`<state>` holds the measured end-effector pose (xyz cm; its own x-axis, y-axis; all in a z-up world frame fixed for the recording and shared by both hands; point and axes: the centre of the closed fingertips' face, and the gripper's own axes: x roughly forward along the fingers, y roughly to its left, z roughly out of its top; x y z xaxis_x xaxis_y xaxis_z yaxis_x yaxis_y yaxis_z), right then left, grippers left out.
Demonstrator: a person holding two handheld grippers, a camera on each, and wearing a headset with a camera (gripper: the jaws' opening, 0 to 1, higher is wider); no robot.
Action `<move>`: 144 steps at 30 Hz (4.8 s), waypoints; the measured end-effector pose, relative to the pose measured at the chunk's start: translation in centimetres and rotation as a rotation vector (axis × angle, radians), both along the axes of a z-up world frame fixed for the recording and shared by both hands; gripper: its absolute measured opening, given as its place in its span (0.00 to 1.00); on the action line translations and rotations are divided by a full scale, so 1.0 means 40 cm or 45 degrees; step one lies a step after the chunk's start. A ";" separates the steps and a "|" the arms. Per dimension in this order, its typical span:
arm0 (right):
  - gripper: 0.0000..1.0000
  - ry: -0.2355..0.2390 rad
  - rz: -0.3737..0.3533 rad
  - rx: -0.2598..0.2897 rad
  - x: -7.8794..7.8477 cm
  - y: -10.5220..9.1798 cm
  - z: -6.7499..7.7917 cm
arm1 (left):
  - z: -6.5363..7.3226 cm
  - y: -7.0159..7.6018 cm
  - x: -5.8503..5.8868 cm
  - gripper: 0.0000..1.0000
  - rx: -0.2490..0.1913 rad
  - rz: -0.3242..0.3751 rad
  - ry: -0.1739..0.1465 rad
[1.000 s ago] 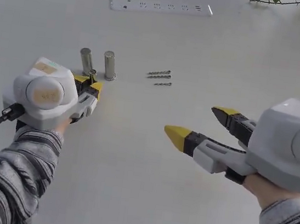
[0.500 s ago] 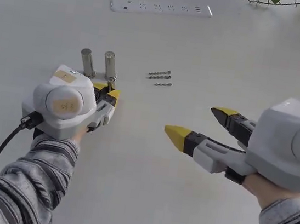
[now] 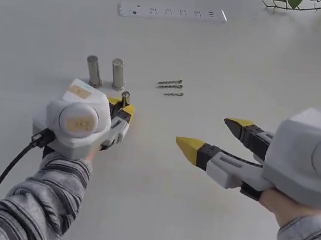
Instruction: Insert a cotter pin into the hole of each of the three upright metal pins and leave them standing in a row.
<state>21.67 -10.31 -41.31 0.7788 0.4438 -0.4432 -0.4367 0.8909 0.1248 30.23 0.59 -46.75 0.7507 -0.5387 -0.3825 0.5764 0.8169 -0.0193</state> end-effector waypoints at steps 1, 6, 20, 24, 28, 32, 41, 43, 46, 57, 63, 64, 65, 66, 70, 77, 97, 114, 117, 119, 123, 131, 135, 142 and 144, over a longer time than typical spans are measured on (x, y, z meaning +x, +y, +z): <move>0.57 0.000 -0.001 0.000 0.001 -0.001 -0.001 | 0.000 0.000 0.000 0.05 0.002 0.000 0.001; 0.57 0.008 -0.002 0.010 0.002 -0.001 -0.003 | -0.001 -0.002 0.002 0.06 -0.002 0.005 0.007; 0.52 0.058 0.040 -0.025 0.012 -0.014 0.005 | 0.012 -0.001 -0.006 0.21 -0.015 0.001 0.016; 0.47 0.104 0.116 -0.083 0.023 -0.014 0.002 | 0.037 0.016 -0.019 0.28 -0.009 0.003 0.019; 0.45 0.137 0.195 -0.164 0.045 -0.017 -0.009 | 0.057 0.034 -0.036 0.34 0.013 -0.003 0.007; 0.40 0.184 0.316 -0.253 0.073 -0.012 -0.016 | 0.081 0.052 -0.047 0.41 0.007 0.002 -0.002; 0.32 0.240 0.507 -0.392 0.163 -0.001 -0.031 | 0.118 0.080 -0.084 0.61 0.045 -0.035 -0.020; 0.30 0.251 0.558 -0.421 0.182 0.003 -0.036 | 0.130 0.092 -0.091 0.63 0.074 -0.031 -0.048; 0.26 0.279 0.580 -0.427 0.202 0.011 -0.044 | 0.143 0.101 -0.105 0.69 0.081 -0.032 -0.055; 0.22 0.386 0.712 -0.547 0.265 0.017 -0.132 | 0.163 0.138 -0.137 0.82 0.055 -0.024 -0.044; 0.18 0.414 0.764 -0.615 0.300 0.014 -0.174 | 0.146 0.161 -0.159 0.85 0.096 -0.013 -0.032; 0.18 0.405 0.766 -0.627 0.307 0.015 -0.175 | 0.141 0.164 -0.163 0.86 0.098 -0.012 -0.025; 0.17 0.400 0.774 -0.636 0.310 0.017 -0.176 | 0.138 0.166 -0.166 0.86 0.099 -0.011 -0.020; 0.16 0.405 0.786 -0.641 0.314 0.019 -0.180 | 0.132 0.169 -0.170 0.86 0.105 -0.008 -0.004; 0.14 0.421 0.836 -0.685 0.317 0.027 -0.194 | 0.121 0.183 -0.176 0.84 0.098 0.009 0.009; 0.07 0.408 0.924 -0.793 0.316 0.040 -0.203 | 0.125 0.189 -0.175 0.83 0.087 0.029 0.004; 0.00 0.325 1.069 -0.915 0.308 0.031 -0.203 | 0.117 0.200 -0.180 0.78 0.096 0.039 0.043; 0.00 0.019 1.070 -0.734 0.216 0.128 -0.078 | 0.130 0.175 -0.181 0.57 0.042 -0.010 0.132; 0.00 -0.047 1.103 -0.728 0.192 0.153 -0.052 | 0.133 0.165 -0.184 0.53 0.044 -0.025 0.136; 0.00 -0.079 1.130 -0.732 0.175 0.167 -0.037 | 0.137 0.156 -0.185 0.53 0.040 -0.034 0.139; 0.00 -0.143 1.191 -0.743 0.142 0.195 -0.010 | 0.139 0.138 -0.184 0.49 0.027 -0.052 0.158; 0.00 -0.268 1.311 -0.797 0.082 0.244 0.016 | 0.178 0.090 -0.182 0.33 -0.165 -0.073 0.201; 0.00 -0.372 1.367 -0.864 0.061 0.261 0.027 | 0.184 0.075 -0.189 0.26 -0.204 -0.093 0.226; 0.00 -0.423 1.395 -0.845 0.040 0.280 0.040 | 0.197 0.058 -0.198 0.17 -0.306 -0.098 0.261; 0.00 -0.432 1.401 -0.835 0.034 0.285 0.043 | 0.201 0.054 -0.200 0.14 -0.328 -0.101 0.269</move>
